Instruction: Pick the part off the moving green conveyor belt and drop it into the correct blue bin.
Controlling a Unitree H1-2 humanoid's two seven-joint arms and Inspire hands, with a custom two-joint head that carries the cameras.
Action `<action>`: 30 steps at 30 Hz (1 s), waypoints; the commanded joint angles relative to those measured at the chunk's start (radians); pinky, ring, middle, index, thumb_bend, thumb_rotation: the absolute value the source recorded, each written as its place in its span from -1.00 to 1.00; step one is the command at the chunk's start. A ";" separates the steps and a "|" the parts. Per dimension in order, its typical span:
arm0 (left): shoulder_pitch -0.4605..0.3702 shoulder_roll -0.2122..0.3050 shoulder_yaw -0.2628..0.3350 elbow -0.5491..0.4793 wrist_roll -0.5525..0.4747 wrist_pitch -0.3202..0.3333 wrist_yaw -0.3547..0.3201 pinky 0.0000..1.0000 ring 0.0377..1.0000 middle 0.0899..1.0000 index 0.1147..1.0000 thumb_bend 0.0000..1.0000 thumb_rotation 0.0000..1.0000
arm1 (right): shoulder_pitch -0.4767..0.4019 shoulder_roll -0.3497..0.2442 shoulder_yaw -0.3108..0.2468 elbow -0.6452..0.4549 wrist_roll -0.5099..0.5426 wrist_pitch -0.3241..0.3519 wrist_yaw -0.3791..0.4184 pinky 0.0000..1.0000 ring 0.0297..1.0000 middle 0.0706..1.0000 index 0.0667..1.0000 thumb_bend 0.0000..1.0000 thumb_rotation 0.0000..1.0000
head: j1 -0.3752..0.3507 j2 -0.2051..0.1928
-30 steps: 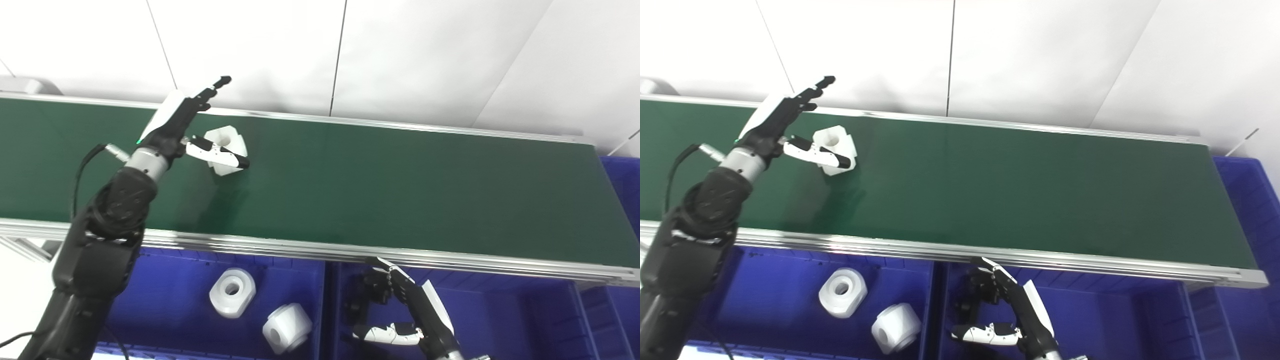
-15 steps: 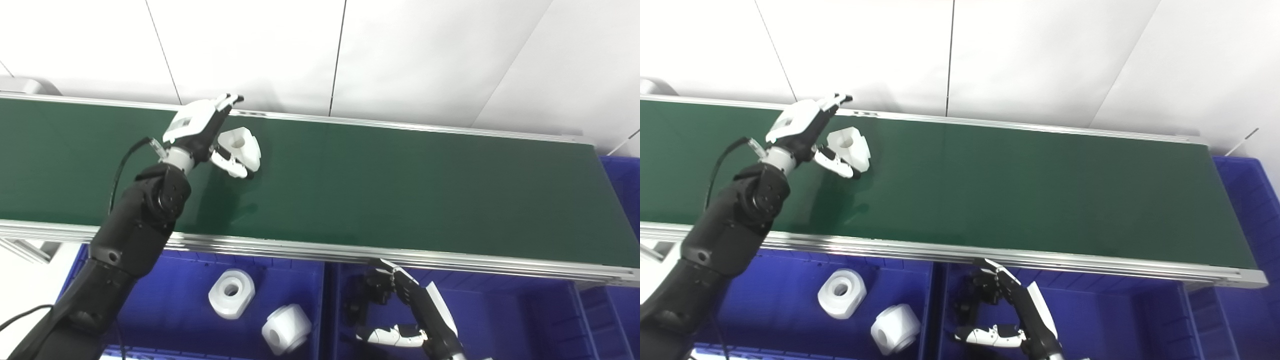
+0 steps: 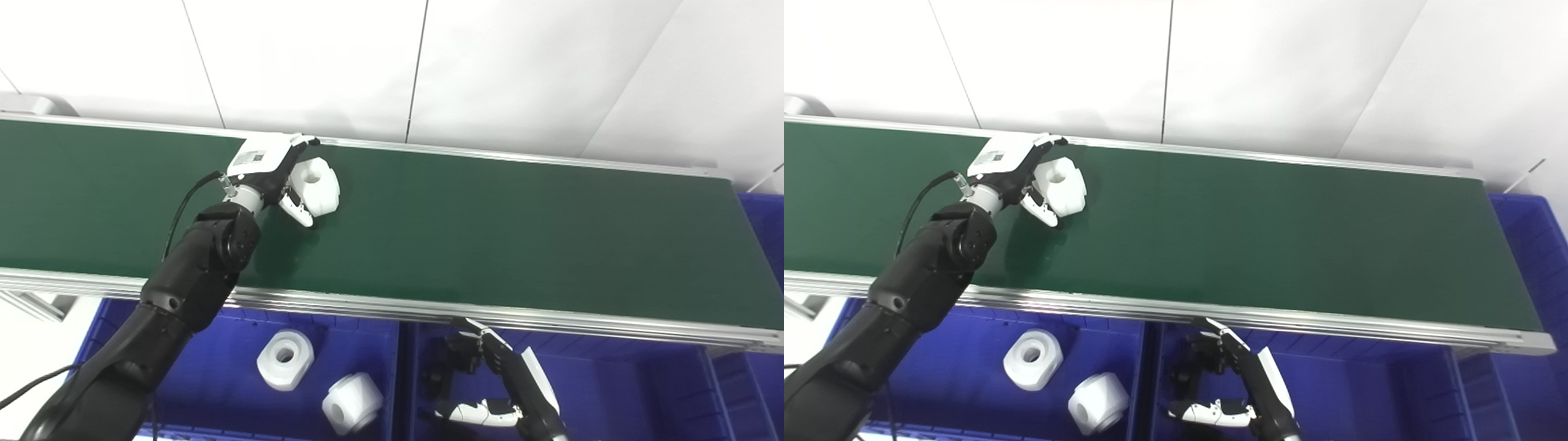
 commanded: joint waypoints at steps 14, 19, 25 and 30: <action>0.000 -0.054 0.104 -0.005 -0.220 -0.185 0.062 -0.06 0.01 -0.10 -0.16 0.04 -1.00 | 0.003 0.003 -0.004 -0.032 0.008 -0.060 -0.010 0.54 0.49 0.47 0.65 0.75 -0.50 | -0.004 0.006; 0.014 -0.048 0.109 -0.017 -0.243 -0.205 0.064 -0.04 0.03 -0.09 -0.16 0.04 -1.00 | 0.003 0.004 -0.002 -0.034 0.012 -0.058 -0.007 0.57 0.50 0.48 0.65 0.75 -0.49 | -0.010 0.010; 0.082 -0.031 0.149 -0.068 -0.306 -0.342 0.084 -0.04 0.01 -0.11 -0.15 0.04 -1.00 | 0.010 0.011 -0.001 -0.048 -0.005 -0.052 -0.018 0.51 0.49 0.48 0.65 0.75 -0.48 | -0.019 0.018; 0.204 -0.001 0.181 -0.211 -0.349 -0.386 0.044 -0.03 0.05 -0.11 -0.14 0.04 -1.00 | 0.018 0.012 0.003 -0.063 -0.010 -0.048 -0.019 0.55 0.49 0.48 0.66 0.74 -0.46 | -0.038 0.033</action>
